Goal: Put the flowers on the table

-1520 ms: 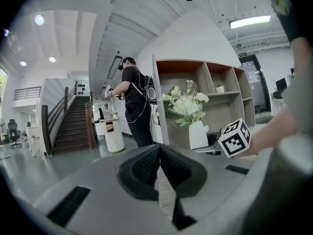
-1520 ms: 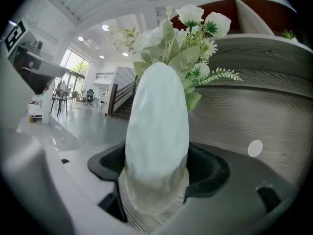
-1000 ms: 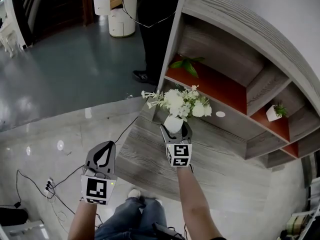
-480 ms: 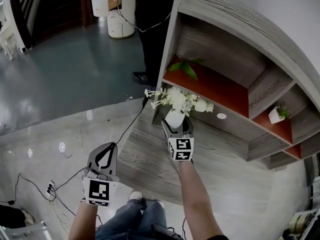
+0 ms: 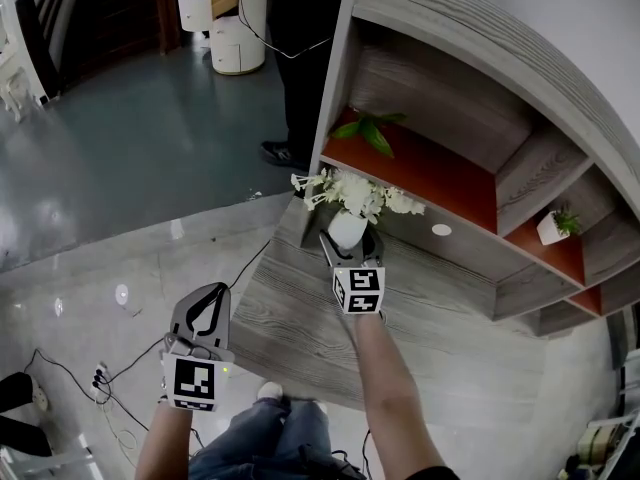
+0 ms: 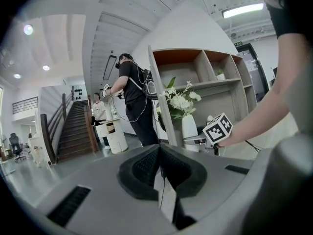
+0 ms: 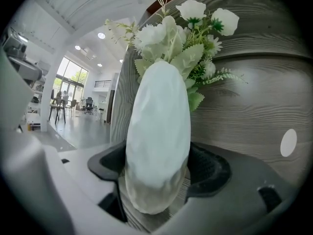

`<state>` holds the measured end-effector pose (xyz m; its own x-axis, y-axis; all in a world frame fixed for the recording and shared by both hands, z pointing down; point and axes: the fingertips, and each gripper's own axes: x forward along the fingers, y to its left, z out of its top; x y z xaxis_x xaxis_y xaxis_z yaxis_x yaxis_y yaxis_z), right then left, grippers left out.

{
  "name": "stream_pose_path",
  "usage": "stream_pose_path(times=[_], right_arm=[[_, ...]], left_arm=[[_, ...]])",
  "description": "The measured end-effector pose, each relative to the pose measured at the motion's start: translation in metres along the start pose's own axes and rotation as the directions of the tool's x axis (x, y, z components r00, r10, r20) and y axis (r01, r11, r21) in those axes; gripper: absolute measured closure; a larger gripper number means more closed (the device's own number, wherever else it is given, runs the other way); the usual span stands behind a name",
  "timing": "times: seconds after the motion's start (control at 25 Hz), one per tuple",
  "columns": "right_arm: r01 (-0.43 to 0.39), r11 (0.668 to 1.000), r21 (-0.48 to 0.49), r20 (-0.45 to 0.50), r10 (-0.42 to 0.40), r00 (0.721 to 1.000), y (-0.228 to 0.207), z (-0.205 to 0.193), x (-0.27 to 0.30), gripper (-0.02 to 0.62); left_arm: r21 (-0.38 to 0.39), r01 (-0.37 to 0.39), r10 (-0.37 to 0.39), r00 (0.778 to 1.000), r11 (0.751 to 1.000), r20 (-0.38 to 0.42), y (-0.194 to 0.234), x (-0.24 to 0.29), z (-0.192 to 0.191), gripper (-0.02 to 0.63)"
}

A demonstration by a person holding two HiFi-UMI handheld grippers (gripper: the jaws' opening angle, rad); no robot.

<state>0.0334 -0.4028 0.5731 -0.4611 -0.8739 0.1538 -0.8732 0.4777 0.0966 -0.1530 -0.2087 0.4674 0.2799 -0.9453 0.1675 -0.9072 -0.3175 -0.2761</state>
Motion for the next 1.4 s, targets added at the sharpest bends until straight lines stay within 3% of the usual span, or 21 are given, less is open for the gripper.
stream_pose_path(times=[0.48, 0.88, 1.08, 1.4], right_arm=[[-0.023, 1.000, -0.005, -0.033, 0.023, 0.999, 0.008, 0.008, -0.019, 0.212], [-0.030, 1.000, -0.006, -0.129, 0.029, 0.991, 0.014, 0.016, -0.066, 0.209], [-0.056, 0.998, 0.003, -0.171, 0.056, 0.984, 0.021, 0.032, -0.096, 0.210], [-0.081, 0.997, -0.009, -0.158, 0.078, 0.984, 0.027, 0.072, -0.137, 0.211]], left_arm=[[-0.031, 0.005, -0.004, 1.000, 1.000, 0.029, -0.004, -0.005, 0.008, 0.594], [-0.074, 0.012, -0.006, 0.997, 0.997, 0.077, -0.014, -0.016, 0.045, 0.594], [-0.112, 0.012, -0.005, 0.998, 0.994, 0.064, -0.018, -0.017, 0.056, 0.594], [-0.158, -0.005, 0.019, 0.996, 0.987, 0.087, -0.017, -0.021, 0.085, 0.594]])
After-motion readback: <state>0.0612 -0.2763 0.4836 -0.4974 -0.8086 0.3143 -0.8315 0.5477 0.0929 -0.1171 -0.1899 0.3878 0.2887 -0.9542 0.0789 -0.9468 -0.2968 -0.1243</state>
